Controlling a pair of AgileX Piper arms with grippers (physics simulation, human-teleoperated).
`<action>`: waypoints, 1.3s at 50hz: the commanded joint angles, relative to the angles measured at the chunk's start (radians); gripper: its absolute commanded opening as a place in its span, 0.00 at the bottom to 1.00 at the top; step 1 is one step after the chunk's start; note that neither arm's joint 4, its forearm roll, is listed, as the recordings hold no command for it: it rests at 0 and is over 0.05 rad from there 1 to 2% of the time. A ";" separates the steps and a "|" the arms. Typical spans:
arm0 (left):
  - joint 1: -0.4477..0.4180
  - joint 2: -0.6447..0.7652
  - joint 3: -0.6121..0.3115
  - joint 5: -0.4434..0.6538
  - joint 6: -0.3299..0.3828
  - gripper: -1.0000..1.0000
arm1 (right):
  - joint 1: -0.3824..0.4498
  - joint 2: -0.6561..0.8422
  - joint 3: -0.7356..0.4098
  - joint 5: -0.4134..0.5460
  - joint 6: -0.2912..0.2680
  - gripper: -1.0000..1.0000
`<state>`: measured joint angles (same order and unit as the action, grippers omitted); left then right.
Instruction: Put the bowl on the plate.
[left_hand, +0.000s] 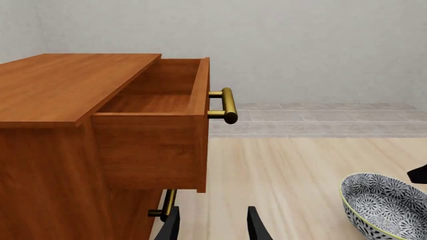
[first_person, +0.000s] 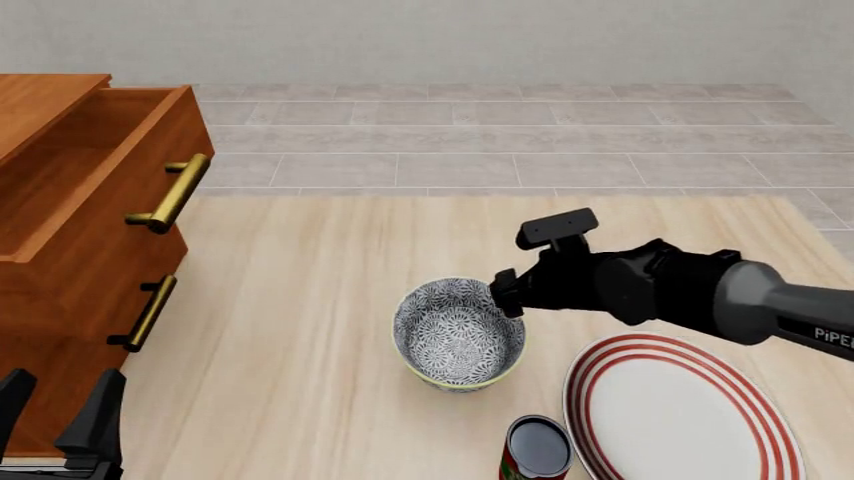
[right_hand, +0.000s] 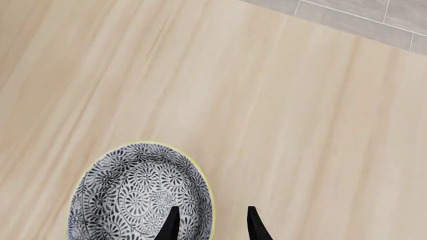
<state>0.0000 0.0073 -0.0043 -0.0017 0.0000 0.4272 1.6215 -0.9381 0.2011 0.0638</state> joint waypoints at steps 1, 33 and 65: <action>0.000 0.000 0.000 0.000 0.000 1.00 | 0.017 0.058 -0.007 -0.013 0.017 1.00; 0.000 0.000 0.000 0.000 0.000 1.00 | 0.031 0.168 0.023 -0.085 0.067 1.00; 0.000 0.000 0.000 0.000 0.000 1.00 | 0.044 0.154 0.067 -0.114 0.090 0.00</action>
<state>0.0000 0.0073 -0.0043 -0.0017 0.0000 0.4652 1.7742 -0.8751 0.0823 0.1527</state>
